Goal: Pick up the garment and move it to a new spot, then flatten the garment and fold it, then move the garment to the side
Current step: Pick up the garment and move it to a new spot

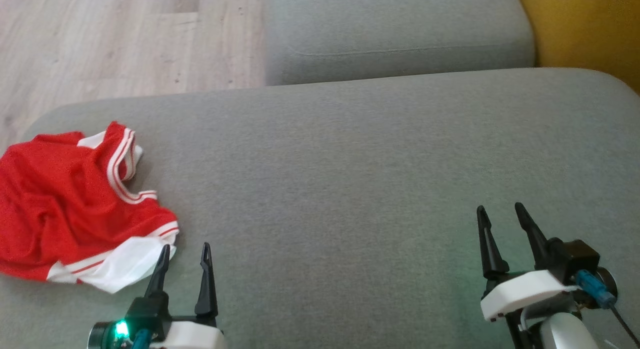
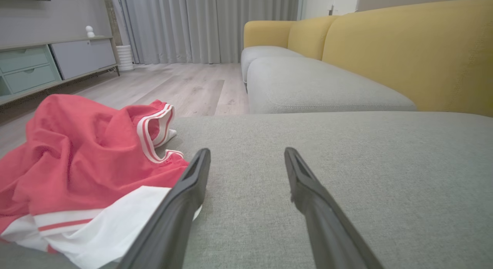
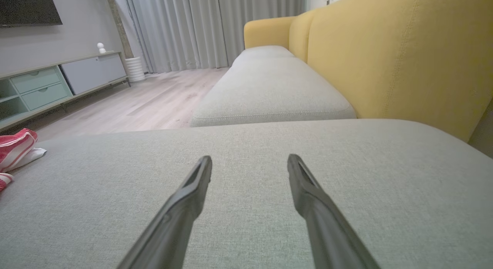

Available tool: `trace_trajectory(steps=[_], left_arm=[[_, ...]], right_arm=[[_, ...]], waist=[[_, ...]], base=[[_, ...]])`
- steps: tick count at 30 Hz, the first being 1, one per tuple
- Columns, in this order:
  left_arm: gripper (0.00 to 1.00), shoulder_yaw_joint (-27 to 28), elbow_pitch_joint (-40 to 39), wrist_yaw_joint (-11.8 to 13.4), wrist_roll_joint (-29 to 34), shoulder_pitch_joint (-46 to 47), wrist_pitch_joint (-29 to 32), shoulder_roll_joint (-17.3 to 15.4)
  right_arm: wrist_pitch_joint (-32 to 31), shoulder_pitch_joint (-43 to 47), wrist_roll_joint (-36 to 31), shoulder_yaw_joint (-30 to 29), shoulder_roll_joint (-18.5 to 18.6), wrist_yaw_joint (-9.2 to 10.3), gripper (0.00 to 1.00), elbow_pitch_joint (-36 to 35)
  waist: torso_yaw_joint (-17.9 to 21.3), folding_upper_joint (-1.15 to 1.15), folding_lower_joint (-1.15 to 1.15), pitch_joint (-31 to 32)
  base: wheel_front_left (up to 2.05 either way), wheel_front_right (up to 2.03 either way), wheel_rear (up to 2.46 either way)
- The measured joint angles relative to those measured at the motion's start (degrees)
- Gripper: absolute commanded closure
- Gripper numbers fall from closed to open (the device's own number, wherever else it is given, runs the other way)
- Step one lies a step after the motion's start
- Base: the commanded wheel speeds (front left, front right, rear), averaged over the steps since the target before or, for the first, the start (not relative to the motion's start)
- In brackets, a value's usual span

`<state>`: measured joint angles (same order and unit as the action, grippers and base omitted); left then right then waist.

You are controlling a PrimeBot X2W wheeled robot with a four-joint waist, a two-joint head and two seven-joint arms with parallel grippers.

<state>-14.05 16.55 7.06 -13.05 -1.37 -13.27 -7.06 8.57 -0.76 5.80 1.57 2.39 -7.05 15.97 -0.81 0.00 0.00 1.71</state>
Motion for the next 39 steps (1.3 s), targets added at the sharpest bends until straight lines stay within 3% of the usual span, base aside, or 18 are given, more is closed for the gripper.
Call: trace_trajectory(steps=[8,26,36,39], left_arm=[[0.0,-0.7,0.0,0.3,0.0,0.0,0.1,-0.8],[0.0,0.0,-3.9,2.0,0.0,-2.6,1.2,-4.3],[0.0,0.0,-5.3,1.9,-0.7,-2.6,1.4,-4.7],[0.0,0.0,-8.1,0.5,-3.0,-1.8,3.6,-4.6]], right_arm=[[0.0,0.1,0.2,-0.2,0.0,0.0,0.0,-0.6],[1.1,0.0,1.5,2.0,0.0,0.0,0.0,0.5],[1.1,-0.1,1.8,2.7,0.0,0.0,0.0,0.5],[1.1,-0.2,1.7,2.4,0.0,0.0,0.0,0.3]], waist=[[-5.1,0.0,0.0,0.0],[-25.2,0.0,0.0,-0.3],[-26.0,0.0,0.0,-1.4],[-25.4,0.0,0.0,-2.5]], base=[[0.0,0.0,0.0],[0.0,0.0,0.0],[0.0,0.0,0.0],[0.0,0.0,0.0]])
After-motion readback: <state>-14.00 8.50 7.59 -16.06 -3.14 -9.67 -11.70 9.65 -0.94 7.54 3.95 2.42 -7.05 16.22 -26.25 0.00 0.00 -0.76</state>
